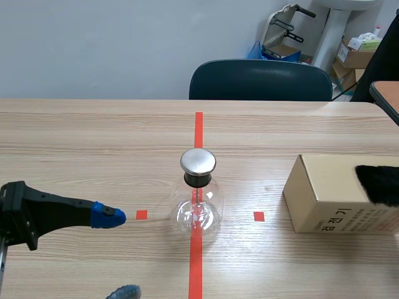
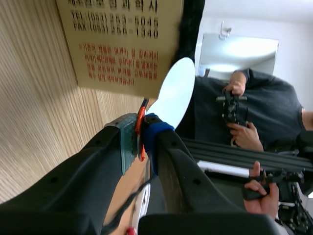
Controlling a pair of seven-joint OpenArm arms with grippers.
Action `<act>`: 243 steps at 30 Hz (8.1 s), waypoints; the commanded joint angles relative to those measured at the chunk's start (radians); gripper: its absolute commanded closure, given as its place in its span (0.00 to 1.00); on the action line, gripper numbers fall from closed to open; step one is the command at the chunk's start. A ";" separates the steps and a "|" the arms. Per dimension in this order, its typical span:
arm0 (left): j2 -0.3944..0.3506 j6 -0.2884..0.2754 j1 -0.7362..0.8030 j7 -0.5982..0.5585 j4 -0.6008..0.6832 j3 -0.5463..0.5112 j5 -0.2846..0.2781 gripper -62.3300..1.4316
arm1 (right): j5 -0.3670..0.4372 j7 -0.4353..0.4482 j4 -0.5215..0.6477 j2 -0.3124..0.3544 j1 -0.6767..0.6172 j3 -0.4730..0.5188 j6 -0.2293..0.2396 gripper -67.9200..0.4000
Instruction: Do the electroscope experiment
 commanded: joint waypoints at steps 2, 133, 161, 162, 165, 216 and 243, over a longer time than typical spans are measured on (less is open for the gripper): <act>0.005 0.002 0.002 -0.011 0.017 0.001 -0.003 0.31 | -0.004 0.042 0.013 0.008 -0.002 0.006 -0.050 0.97; 0.676 -0.082 -0.344 0.105 -0.741 -0.053 0.134 0.91 | -0.414 -0.957 0.468 0.072 0.111 -0.814 0.128 0.97; 0.676 -0.081 -0.344 0.102 -0.741 -0.053 0.134 0.91 | -0.414 -0.956 0.468 0.072 0.111 -0.814 0.128 0.97; 0.676 -0.081 -0.344 0.102 -0.741 -0.053 0.134 0.91 | -0.414 -0.956 0.468 0.072 0.111 -0.814 0.128 0.97; 0.676 -0.081 -0.344 0.102 -0.741 -0.053 0.134 0.91 | -0.414 -0.956 0.468 0.072 0.111 -0.814 0.128 0.97; 0.676 -0.081 -0.344 0.102 -0.741 -0.053 0.134 0.91 | -0.414 -0.967 0.468 0.072 0.108 -0.811 0.128 0.97; 0.676 -0.081 -0.344 0.102 -0.741 -0.053 0.133 0.91 | -0.414 -0.423 0.468 0.083 0.090 -0.811 0.120 0.97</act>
